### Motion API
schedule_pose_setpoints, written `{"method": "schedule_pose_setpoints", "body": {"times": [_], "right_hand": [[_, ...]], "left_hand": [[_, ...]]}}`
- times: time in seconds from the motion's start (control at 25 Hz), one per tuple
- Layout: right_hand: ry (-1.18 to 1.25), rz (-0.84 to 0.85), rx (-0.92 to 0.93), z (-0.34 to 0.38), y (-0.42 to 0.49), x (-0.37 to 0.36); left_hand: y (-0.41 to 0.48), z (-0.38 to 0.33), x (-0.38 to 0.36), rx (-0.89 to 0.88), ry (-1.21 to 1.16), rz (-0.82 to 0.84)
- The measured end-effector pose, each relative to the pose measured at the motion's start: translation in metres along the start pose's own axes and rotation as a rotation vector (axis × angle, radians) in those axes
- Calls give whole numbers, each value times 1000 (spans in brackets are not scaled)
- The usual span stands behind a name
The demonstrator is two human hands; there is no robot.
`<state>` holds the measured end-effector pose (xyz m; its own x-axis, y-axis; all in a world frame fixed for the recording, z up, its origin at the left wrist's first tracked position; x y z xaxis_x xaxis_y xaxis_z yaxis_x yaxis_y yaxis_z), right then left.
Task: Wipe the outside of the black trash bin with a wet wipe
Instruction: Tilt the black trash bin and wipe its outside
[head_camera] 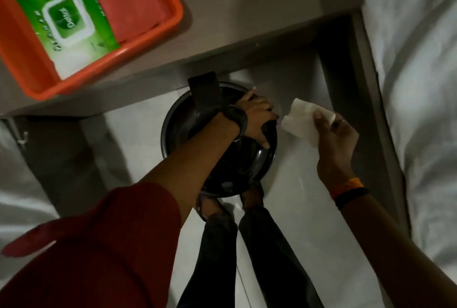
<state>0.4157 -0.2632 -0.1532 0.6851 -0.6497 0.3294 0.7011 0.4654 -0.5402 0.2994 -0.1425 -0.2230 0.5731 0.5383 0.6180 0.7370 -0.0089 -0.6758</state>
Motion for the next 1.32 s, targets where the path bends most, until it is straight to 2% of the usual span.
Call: {"method": "schedule_pose_setpoints", "body": {"times": [0.16, 0.32, 0.4, 0.48, 0.56, 0.64, 0.68, 0.8, 0.84, 0.88, 0.96, 1.04, 1.08, 1.2, 1.28, 1.32], "right_hand": [[-46, -53, -8, -24, 5, -1], [-70, 51, 79, -41, -16, -29], [-63, 219, 88, -53, -40, -58], [-95, 483, 119, -63, -68, -95], [-197, 775, 249, -64, -95, -131], [-385, 933, 414, -67, -83, -161], [-477, 929, 415, -68, -62, -169], [-487, 742, 19, -89, 8, -157], [-478, 748, -7, -91, 8, -155], [-480, 811, 67, -87, -8, -158], [-398, 1021, 344, -74, -67, -172], [-361, 1142, 456, -75, -77, -190], [-415, 1076, 449, -72, -53, -198], [-860, 824, 239, -82, 46, -213], [-943, 887, 232, -86, 41, -225], [-831, 997, 298, -81, 16, -234]], "left_hand": [[13, -7, 1, 17, -157, 25], [-47, 2, -19, 61, -212, -1], [-86, 16, -29, 138, -282, -43], [-119, 28, -35, 211, -352, -121], [-139, 34, -44, 246, -391, -166], [-149, 34, -54, 234, -388, -182], [-152, 35, -59, 227, -387, -195], [-159, 43, -64, 222, -430, -245], [-161, 44, -64, 219, -443, -262], [-161, 44, -64, 209, -450, -273], [-161, 43, -63, 185, -452, -284], [-164, 46, -68, 169, -452, -281], [-166, 47, -72, 165, -450, -268], [-172, 46, -85, 150, -399, -234], [-171, 41, -87, 128, -372, -230], [-170, 41, -86, 123, -372, -237]]}}
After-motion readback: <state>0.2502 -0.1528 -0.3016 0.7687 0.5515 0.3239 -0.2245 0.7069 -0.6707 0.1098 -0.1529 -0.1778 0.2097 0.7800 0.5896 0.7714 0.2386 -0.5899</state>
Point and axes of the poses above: each hand's wrist, its own y-axis towards the middle knuckle, its own x-axis out of the back of the hand, z = x × y, the point moved 7 cm from there along y, towards the middle knuckle, and after that the axes turned 6 degrees about z, right-handed, at the moved point
